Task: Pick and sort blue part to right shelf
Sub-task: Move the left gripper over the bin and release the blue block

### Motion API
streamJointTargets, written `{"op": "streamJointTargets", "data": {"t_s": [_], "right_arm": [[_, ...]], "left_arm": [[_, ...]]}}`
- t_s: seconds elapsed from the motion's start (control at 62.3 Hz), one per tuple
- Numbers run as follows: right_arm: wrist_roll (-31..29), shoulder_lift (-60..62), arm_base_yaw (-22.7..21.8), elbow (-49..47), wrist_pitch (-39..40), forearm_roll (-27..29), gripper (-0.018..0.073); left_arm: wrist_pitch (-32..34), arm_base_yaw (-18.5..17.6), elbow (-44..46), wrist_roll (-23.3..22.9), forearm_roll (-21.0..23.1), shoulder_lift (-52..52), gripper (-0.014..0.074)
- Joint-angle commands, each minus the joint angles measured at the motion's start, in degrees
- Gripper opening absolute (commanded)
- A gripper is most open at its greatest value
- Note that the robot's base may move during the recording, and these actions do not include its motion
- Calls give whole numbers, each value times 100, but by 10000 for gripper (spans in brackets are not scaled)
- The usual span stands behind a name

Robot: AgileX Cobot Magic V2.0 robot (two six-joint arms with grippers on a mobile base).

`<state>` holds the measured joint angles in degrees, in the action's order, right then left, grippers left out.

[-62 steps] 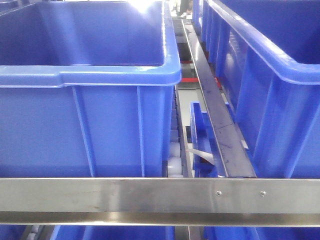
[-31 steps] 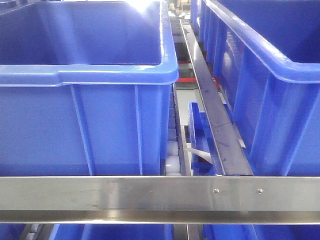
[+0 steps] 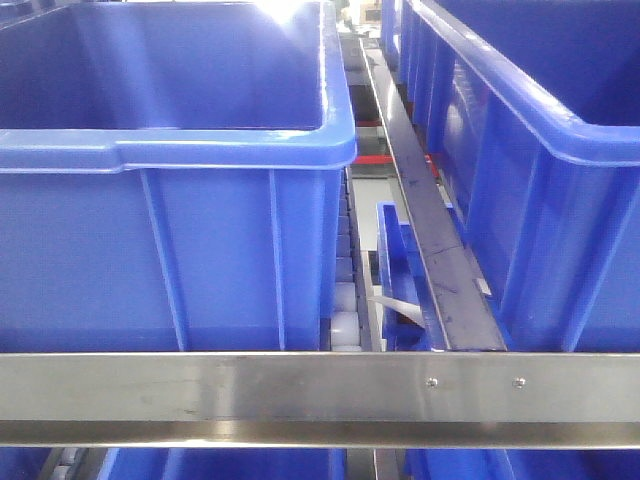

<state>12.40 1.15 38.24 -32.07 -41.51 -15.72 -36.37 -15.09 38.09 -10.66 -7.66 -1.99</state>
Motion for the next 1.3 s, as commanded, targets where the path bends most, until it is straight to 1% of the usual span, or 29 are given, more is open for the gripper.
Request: {"op": "streamJointTargets", "data": {"t_s": [0.0, 0.112, 0.144, 0.225, 0.273, 0.417, 0.465, 0.658, 0.77, 0.899, 0.995, 1.107, 1.203, 1.284], "right_arm": [[-52, -108, 2, -148, 539, -109, 210], [-52, -108, 2, -148, 539, -109, 210], [-52, -108, 2, -148, 539, -109, 210], [-52, -108, 2, -148, 539, -109, 210], [-52, -108, 2, -148, 539, -109, 210], [-52, -108, 2, -148, 539, -109, 210], [-52, -108, 2, -148, 539, -109, 210], [-52, -108, 2, -148, 545, -109, 210], [-52, -108, 2, -148, 545, -109, 210], [-52, -108, 2, -135, 547, -109, 210], [-52, -108, 2, -105, 559, -109, 210], [-52, -108, 2, -105, 553, -109, 210], [-52, -108, 2, -105, 548, -109, 210], [-52, -108, 2, -105, 548, -109, 210]], "left_arm": [[507, 6, 158, 2, 107, -298, 231], [453, 6, 394, 33, 576, -1012, 231], [467, 6, 466, 180, 732, -1239, 231], [479, 6, 726, 765, 1031, -1990, 231], [468, 6, 905, 955, 1093, -2530, 231], [468, 6, 1561, 1385, 1093, -4041, 231], [468, 6, 1784, 1447, 1093, -4529, 231], [447, 6, 2827, 1476, 1119, -6597, 231], [273, 6, 3534, 1476, 1147, -7814, 231], [-176, 6, 4407, 1476, 1214, -9100, 231], [-737, 6, 5077, 1476, 1277, -9946, 231], [-1236, -4, 5672, 1476, 1292, -10576, 231], [-1308, -4, 5948, 1476, 1292, -10948, 231], [-1324, -4, 6001, 1476, 1292, -11125, 231]]}}
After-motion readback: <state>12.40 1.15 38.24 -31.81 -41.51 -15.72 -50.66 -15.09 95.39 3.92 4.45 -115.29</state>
